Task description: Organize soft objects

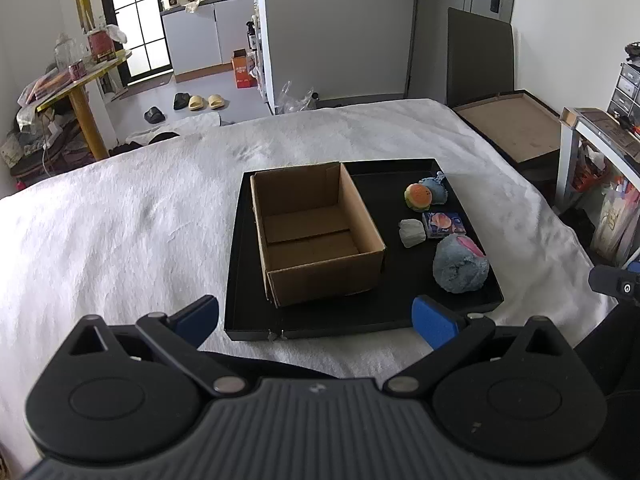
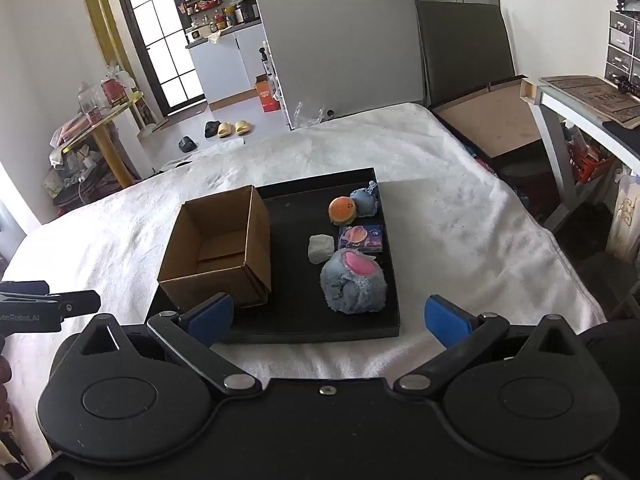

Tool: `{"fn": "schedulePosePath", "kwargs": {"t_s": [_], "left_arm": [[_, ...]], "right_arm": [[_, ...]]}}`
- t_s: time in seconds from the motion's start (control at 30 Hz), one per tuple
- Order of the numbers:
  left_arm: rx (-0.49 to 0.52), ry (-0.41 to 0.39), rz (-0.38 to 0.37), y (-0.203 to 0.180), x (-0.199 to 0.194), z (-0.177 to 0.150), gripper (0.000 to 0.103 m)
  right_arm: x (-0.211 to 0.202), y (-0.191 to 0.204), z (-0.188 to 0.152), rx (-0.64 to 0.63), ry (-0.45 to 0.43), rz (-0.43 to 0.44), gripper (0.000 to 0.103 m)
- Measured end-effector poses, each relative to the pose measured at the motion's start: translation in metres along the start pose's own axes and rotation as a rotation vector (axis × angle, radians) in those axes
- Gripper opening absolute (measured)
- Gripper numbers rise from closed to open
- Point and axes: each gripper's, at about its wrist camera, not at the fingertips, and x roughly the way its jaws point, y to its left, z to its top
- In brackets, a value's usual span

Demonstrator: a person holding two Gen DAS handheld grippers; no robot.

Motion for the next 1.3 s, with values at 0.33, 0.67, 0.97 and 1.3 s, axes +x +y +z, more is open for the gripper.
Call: {"fn": "schedulePosePath", "kwargs": {"t_s": [0.33,0.67,0.97,1.3], "left_arm": [[0.013,-0.018,0.006,-0.003,-0.008,0.000,0.102],[0.006,-0.021,0.002,-0.004,-0.013,-0.002,0.102],[0.007,-0.021,0.000,-0.004,-0.016,-0.002,0.102],[0.008,-0.016,-0.020,-0.006,-0.015,-0.004,0.102]], "right_arm": [[-0.005,-0.002,0.000,-0.010,0.011,0.019,0.103],[-0.009,0.001,-0.004,-0.028,0.017,0.025,0.103],[-0.009,0.004,-0.006,-0.038,0.029,0.027,0.103],[-0.009,0.007,-0.008,-0.059,0.033,0.031,0.103]]}}
